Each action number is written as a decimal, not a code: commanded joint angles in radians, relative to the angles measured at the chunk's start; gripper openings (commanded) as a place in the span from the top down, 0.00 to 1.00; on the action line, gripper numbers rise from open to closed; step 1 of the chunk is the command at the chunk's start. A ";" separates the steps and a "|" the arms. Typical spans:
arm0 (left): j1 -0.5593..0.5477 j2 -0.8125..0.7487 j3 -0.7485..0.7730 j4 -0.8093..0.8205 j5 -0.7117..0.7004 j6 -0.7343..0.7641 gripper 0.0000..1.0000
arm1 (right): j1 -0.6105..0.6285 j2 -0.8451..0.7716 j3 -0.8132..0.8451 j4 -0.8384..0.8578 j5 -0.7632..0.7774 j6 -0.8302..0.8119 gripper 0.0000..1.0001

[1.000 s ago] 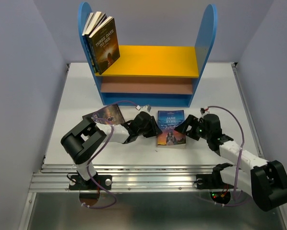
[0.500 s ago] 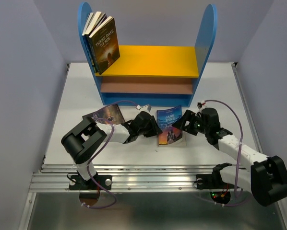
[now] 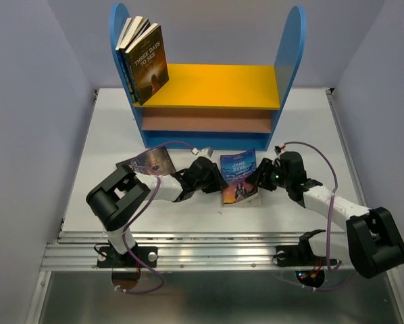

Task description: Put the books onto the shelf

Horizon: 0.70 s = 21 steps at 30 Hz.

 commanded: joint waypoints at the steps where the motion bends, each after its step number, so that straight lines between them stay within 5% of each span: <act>1: -0.033 0.040 0.020 -0.041 0.032 0.021 0.69 | 0.036 0.014 0.005 0.133 -0.172 0.033 0.52; 6: -0.033 0.038 0.020 -0.039 0.032 0.023 0.69 | 0.036 0.008 0.003 0.118 -0.155 0.030 0.59; 9: -0.033 0.030 0.019 -0.040 0.032 0.023 0.69 | 0.036 -0.004 0.018 0.072 -0.126 0.013 0.75; 10: -0.032 0.017 0.017 -0.045 0.027 0.024 0.66 | 0.036 -0.010 0.030 0.043 -0.109 -0.008 0.88; 11: -0.032 0.009 0.016 -0.047 0.029 0.021 0.62 | 0.036 -0.026 0.040 0.025 -0.095 -0.019 0.99; 14: -0.025 -0.037 0.017 -0.071 0.030 0.035 0.37 | 0.036 -0.069 0.073 -0.029 -0.068 -0.076 0.99; 18: -0.022 -0.219 0.002 -0.111 0.013 0.055 0.15 | 0.036 -0.173 0.115 -0.063 -0.058 -0.119 0.99; 19: -0.019 -0.255 -0.007 -0.123 -0.008 0.055 0.02 | 0.036 -0.197 0.123 -0.066 -0.058 -0.122 0.99; 21: -0.018 -0.365 -0.020 -0.162 -0.030 0.059 0.01 | 0.036 -0.266 0.149 -0.071 -0.066 -0.128 0.99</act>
